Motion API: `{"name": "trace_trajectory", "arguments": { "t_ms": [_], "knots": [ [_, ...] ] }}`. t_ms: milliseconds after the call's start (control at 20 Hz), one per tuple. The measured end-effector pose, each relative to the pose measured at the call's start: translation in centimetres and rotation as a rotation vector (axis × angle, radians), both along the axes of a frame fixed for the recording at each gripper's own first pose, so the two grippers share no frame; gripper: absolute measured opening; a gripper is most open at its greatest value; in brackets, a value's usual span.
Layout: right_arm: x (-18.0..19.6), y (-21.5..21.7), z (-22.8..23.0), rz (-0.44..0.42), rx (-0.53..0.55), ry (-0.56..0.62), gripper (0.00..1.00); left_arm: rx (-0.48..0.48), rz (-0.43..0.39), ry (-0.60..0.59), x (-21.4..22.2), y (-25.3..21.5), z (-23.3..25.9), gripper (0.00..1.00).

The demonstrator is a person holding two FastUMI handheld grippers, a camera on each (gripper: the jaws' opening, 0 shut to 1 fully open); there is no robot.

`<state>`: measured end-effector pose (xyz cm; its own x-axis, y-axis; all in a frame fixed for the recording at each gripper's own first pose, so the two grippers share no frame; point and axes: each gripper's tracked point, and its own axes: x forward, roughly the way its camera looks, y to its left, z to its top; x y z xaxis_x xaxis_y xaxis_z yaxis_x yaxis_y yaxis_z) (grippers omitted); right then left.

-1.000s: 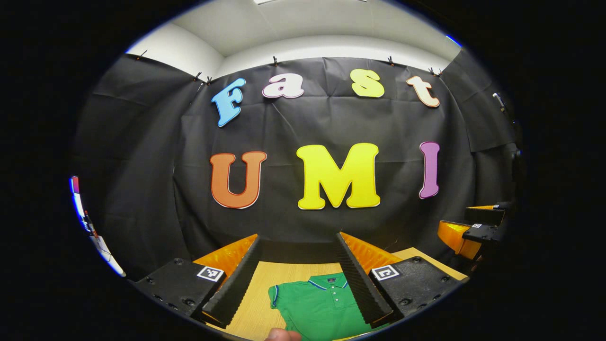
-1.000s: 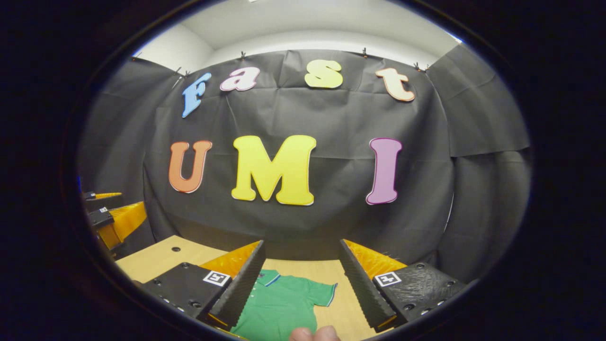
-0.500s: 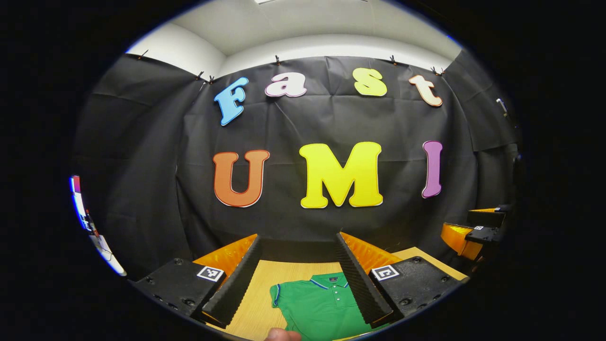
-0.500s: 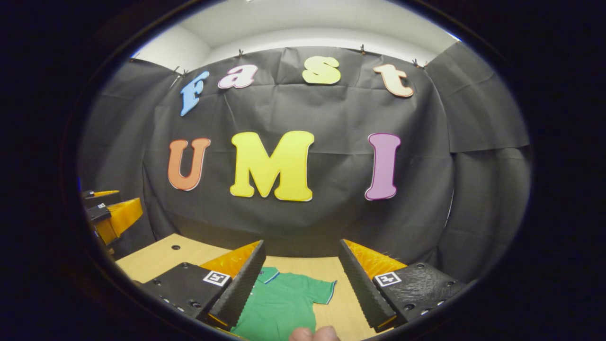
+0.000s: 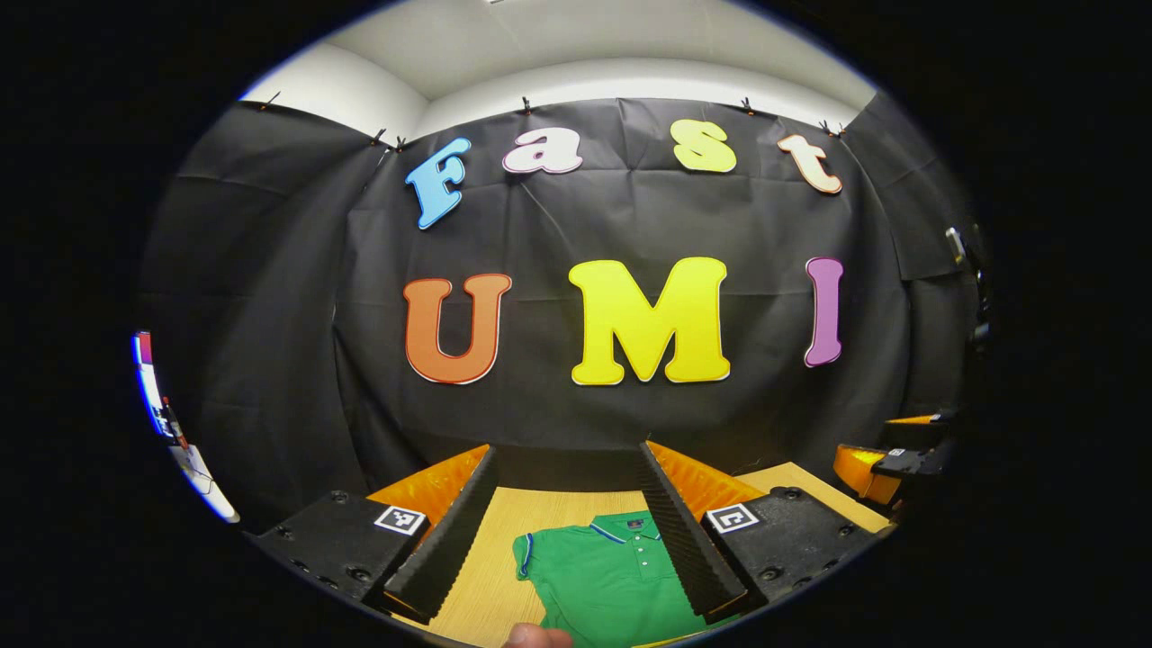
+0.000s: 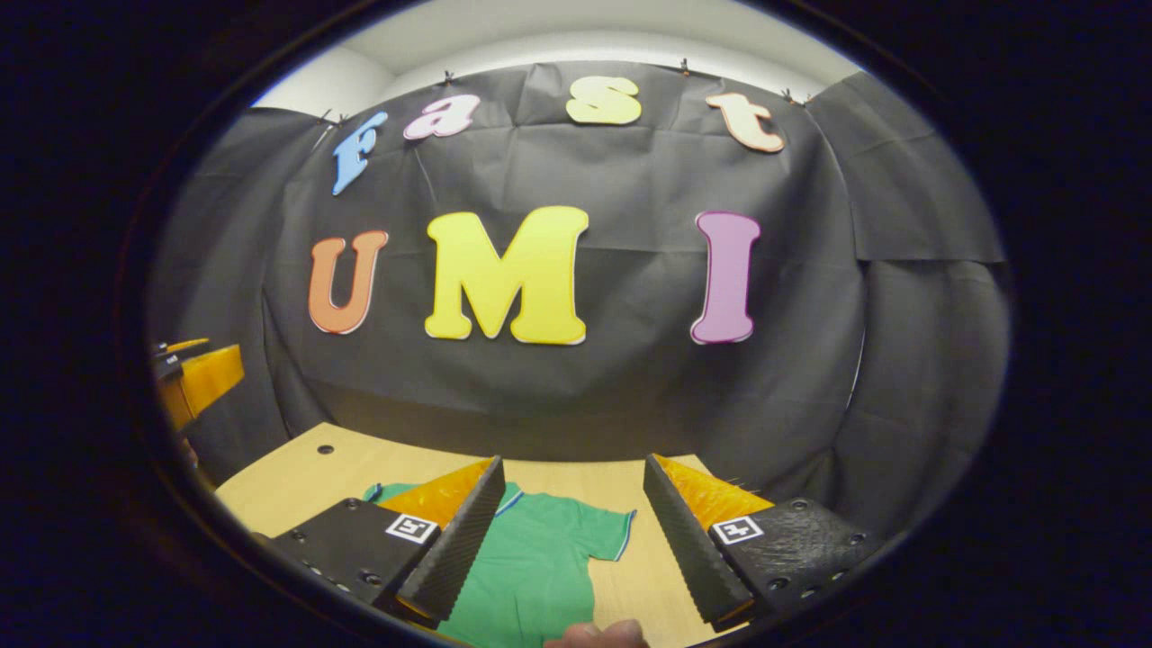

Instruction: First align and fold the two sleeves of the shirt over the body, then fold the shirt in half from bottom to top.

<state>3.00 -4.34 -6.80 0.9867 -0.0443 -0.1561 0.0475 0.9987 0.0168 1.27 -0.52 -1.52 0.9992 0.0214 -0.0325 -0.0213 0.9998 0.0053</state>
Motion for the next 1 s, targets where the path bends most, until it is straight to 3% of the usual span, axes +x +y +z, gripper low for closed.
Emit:
{"name": "trace_trajectory", "arguments": {
  "t_ms": [550,1000],
  "knots": [
    [6.0,-4.8,-10.9,-0.029,-0.023,0.16,0.95,-0.011,-0.012,0.044,1.7,-1.6,-1.6,0.97],
    [15.9,-8.7,-20.1,-0.061,0.004,0.289,0.95,0.02,0.002,0.111,3.8,-3.3,-3.5,0.97]
  ]
}}
